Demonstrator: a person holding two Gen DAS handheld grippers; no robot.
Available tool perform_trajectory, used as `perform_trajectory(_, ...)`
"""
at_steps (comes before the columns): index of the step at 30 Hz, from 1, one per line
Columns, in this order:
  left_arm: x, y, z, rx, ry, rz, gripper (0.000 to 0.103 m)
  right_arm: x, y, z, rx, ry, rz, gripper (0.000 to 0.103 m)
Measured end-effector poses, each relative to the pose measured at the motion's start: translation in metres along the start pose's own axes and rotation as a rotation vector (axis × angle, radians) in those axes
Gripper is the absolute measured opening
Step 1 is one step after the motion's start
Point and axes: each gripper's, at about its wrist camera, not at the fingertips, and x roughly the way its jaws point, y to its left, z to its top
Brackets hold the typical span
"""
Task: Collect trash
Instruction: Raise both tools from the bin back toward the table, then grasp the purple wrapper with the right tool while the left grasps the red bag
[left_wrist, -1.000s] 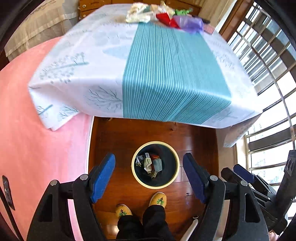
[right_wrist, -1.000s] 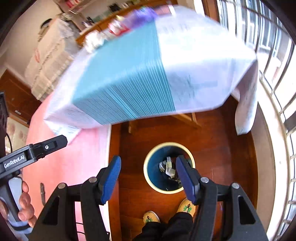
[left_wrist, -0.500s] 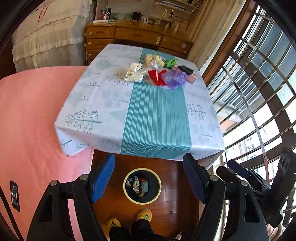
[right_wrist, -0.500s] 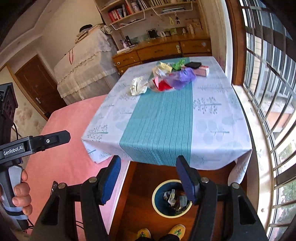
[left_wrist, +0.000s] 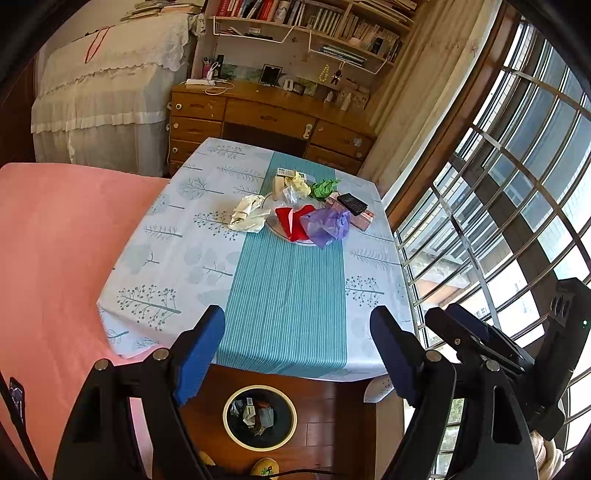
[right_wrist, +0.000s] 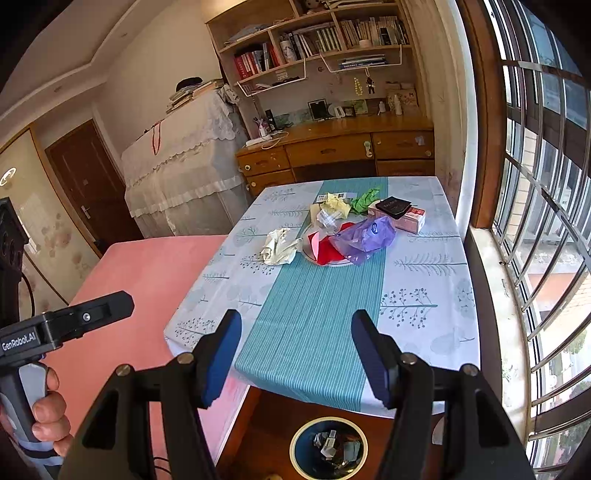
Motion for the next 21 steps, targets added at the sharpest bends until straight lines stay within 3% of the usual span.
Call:
perform_trajectory(3,0.015,-0.001,0.014,0.024,-0.011,-0.010,0.088,0.018,-0.011,0.010,0.031,0.025,-0.011,0.062)
perform_trajectory(8,0.070,0.003,0.048,0.072,0.026,-0.005,0.088,0.056,-0.032,0.028,0.108,0.050,-0.044,0.062)
perform_trajectory(11,0.119,0.012,0.073,0.075,0.070,-0.074,0.088,0.086,-0.046,0.045,0.162,0.067,-0.081,0.062)
perform_trajectory(15,0.203,0.028,0.109,0.028,0.193,-0.156,0.075,0.135,-0.066,0.068,0.272,0.108,-0.132,0.062)
perform_trajectory(21,0.313,0.043,0.137,-0.023,0.339,-0.224,0.074,0.220,-0.096,0.096,0.399,0.188,-0.207,0.066)
